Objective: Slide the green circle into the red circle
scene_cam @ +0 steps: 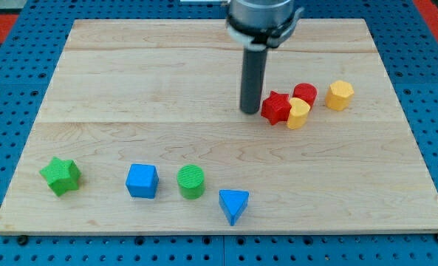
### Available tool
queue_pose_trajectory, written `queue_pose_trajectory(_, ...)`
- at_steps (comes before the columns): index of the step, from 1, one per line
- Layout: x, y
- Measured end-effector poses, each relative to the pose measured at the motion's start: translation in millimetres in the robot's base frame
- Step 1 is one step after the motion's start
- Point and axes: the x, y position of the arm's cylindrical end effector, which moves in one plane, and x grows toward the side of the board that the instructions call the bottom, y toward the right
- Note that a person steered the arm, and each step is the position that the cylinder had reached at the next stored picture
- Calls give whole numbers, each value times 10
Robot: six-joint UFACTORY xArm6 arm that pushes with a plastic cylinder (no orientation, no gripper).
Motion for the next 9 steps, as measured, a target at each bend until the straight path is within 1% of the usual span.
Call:
queue_pose_trajectory(1,275,367)
queue_pose_trajectory(2,775,931)
queue_pose_trajectory(3,1467,882)
queue_pose_trajectory(4,1796,581)
queue_pose_trajectory(5,1800,525)
queue_pose_trajectory(6,1792,83)
queue_pose_trajectory(7,1788,-744)
queue_pose_trajectory(8,1559,-1059)
queue_pose_trajectory(9,1333,-1063)
